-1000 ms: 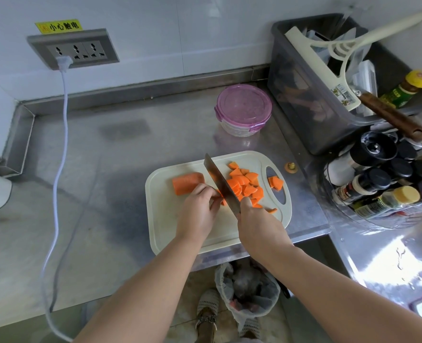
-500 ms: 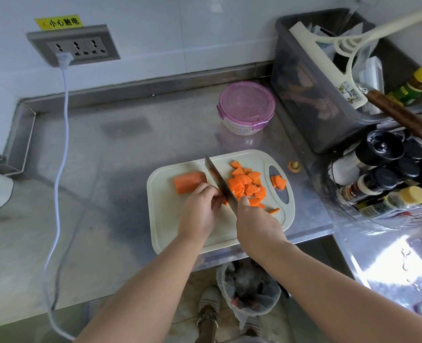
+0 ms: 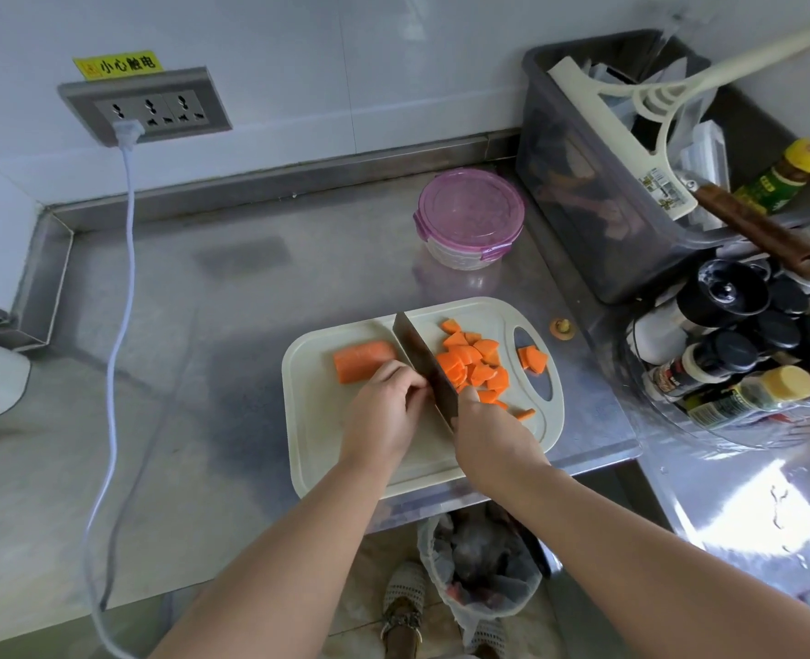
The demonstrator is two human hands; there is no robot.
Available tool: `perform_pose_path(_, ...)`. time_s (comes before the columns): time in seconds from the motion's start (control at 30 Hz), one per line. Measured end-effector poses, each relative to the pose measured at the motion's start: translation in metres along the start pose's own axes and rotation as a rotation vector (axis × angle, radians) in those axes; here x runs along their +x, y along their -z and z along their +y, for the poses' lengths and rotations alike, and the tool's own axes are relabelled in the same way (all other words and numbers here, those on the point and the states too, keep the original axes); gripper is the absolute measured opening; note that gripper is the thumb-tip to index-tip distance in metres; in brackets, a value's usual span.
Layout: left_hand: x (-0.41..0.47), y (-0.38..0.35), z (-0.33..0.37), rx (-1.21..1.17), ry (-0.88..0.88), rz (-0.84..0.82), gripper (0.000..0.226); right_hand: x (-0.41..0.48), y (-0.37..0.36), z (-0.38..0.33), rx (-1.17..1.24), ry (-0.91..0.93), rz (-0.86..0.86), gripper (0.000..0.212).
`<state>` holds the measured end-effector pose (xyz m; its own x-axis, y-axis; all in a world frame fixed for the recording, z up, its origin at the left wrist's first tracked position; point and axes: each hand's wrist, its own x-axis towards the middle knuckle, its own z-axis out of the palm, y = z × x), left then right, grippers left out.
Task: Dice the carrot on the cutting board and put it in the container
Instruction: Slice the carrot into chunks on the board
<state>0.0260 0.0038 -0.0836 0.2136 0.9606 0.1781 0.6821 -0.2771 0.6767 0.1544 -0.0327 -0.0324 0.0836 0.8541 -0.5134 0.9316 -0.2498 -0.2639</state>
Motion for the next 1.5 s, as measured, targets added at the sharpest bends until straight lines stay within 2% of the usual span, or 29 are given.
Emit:
perform_pose_path(0.13, 0.006, 0.0, 0.005, 0.043, -0.015, -0.037, 0.005, 0.002, 0.009, 0.007, -0.006, 0.021, 0.009, 0.029)
perform_pose_path(0.23, 0.008, 0.001, 0.011, 0.041, -0.014, -0.093, 0.007, 0.0, 0.019, 0.013, -0.043, 0.032, 0.076, 0.028)
perform_pose_path(0.3, 0.009, 0.004, 0.011, 0.004, -0.031, -0.072, 0.006, -0.001, 0.027, 0.02, -0.094, 0.053, 0.121, 0.025)
perform_pose_path(0.4, 0.013, 0.019, 0.011, -0.076, 0.01, 0.108, 0.009, -0.004, 0.035, 0.03, -0.242, 0.095, 0.166, 0.027)
perform_pose_path(0.47, 0.016, 0.039, 0.017, -0.193, 0.12, 0.266, 0.011, -0.007, 0.044, 0.037, -0.192, 0.098, 0.217, 0.016)
perform_pose_path(0.53, 0.023, 0.055, 0.019, -0.21, 0.188, 0.415, 0.012, -0.012, 0.05, 0.042, -0.176, 0.121, 0.251, 0.015)
perform_pose_path(0.6, 0.031, 0.065, 0.019, -0.185, 0.196, 0.451, 0.013, -0.016, 0.054, 0.047, -0.213, 0.161, 0.275, 0.018)
perform_pose_path(0.67, 0.037, 0.069, 0.022, -0.201, 0.149, 0.3, 0.012, -0.02, 0.057, 0.051, -0.273, 0.211, 0.315, 0.019)
perform_pose_path(0.73, 0.039, 0.066, 0.032, -0.189, 0.048, 0.037, 0.015, -0.023, 0.06, 0.052, -0.333, 0.251, 0.345, 0.019)
perform_pose_path(0.83, 0.036, 0.052, 0.046, -0.03, -0.176, -0.299, 0.041, -0.026, 0.064, 0.051, -0.377, 0.31, 0.37, 0.022)
perform_pose_path(0.9, 0.033, 0.042, 0.049, 0.059, -0.203, -0.42, 0.044, -0.026, 0.066, 0.053, -0.428, 0.353, 0.402, 0.025)
perform_pose_path(1.03, 0.032, 0.033, 0.044, 0.055, -0.191, -0.43, 0.024, -0.022, 0.067, 0.061, -0.55, 0.375, 0.414, 0.028)
perform_pose_path(1.13, 0.033, 0.028, 0.043, 0.022, -0.169, -0.414, 0.022, -0.02, 0.068, 0.069, -0.621, 0.36, 0.455, 0.046)
perform_pose_path(1.27, 0.03, 0.021, 0.048, -0.046, -0.142, -0.389, 0.027, -0.021, 0.069, 0.072, -0.683, 0.314, 0.45, 0.048)
perform_pose_path(1.5, 0.033, 0.017, 0.046, -0.073, -0.097, -0.325, 0.018, -0.026, 0.076, 0.067, -0.7, 0.356, 0.467, 0.051)
